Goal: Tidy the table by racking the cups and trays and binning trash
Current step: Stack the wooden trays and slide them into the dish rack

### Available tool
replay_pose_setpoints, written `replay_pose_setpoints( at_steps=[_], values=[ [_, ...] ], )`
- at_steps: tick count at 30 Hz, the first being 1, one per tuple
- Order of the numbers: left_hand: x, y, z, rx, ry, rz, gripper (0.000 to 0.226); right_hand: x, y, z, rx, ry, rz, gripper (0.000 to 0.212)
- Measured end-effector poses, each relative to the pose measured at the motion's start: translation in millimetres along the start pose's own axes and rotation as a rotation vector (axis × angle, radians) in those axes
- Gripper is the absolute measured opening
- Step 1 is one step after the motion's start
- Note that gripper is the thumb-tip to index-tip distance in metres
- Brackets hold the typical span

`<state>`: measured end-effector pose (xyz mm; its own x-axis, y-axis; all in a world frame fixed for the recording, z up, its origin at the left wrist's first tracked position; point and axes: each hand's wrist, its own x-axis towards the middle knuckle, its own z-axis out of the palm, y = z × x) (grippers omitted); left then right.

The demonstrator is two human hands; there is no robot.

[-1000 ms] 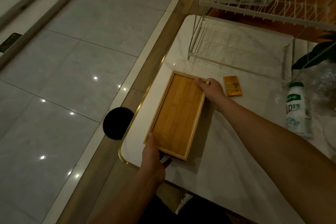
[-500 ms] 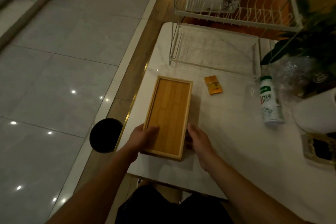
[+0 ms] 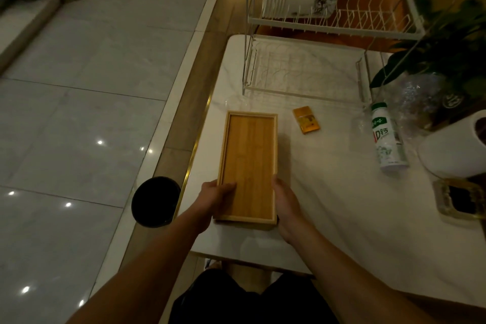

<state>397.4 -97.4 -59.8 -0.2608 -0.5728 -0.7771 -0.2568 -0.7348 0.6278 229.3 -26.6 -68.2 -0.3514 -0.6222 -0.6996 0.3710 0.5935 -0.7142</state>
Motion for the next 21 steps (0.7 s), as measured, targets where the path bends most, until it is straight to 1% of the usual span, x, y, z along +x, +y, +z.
replay_pose_setpoints(
  at_steps=[4,10,14,18,21],
  values=[
    [-1,-4,-1,-0.025,-0.016,-0.002,0.056,-3,1,-2,-0.025,0.02,-0.022,0.044],
    [1,-7,-1,-0.042,-0.026,0.026,0.053,-2,-10,-11,-0.043,-0.034,-0.041,0.034],
    [5,-7,0,-0.078,-0.071,0.007,0.056,-5,-10,-15,-0.063,-0.014,-0.085,0.037],
    [4,-8,1,-0.113,-0.119,-0.004,0.06,-8,-5,-19,-0.06,-0.026,-0.08,0.042],
    [2,-9,6,-0.155,-0.145,0.038,0.068,-9,-2,-23,-0.055,-0.026,-0.101,0.041]
  ],
)
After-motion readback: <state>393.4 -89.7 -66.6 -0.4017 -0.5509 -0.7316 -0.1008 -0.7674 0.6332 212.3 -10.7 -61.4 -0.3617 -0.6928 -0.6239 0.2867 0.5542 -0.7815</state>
